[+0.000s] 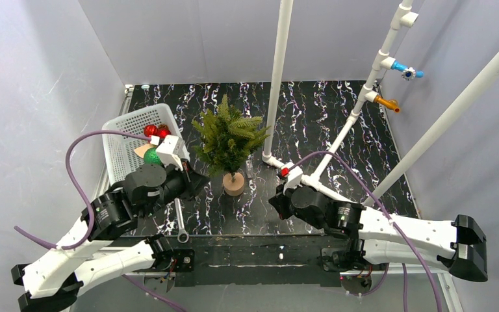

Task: Decorate the small christmas tree
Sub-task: Wrap the decoration item around the Christmas tree.

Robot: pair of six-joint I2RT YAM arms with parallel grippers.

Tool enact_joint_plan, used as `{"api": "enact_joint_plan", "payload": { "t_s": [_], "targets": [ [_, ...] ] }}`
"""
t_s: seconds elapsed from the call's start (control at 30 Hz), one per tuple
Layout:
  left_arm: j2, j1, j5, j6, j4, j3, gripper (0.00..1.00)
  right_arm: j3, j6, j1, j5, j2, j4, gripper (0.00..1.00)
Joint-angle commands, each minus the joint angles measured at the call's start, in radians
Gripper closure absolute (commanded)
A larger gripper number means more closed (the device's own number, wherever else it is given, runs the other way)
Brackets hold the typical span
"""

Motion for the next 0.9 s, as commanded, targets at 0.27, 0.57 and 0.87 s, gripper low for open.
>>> {"api": "enact_joint_plan", "payload": {
  "t_s": [0.27,0.57,0.87],
  "targets": [
    [0.137,0.001,0.139,-0.055,0.027,0.016,1.00,0.005,0.017,-0.003,0.071,-0.124,-0.026,0.99],
    [0.146,0.001,0.095,-0.026,0.028,-0.007,1.00,-0.031,0.043,-0.004,0.103,-0.202,-0.070,0.99],
    [0.155,0.001,0.116,-0.069,0.026,-0.103,1.00,-0.031,0.052,-0.003,0.124,-0.227,-0.123,0.99]
  ]
}}
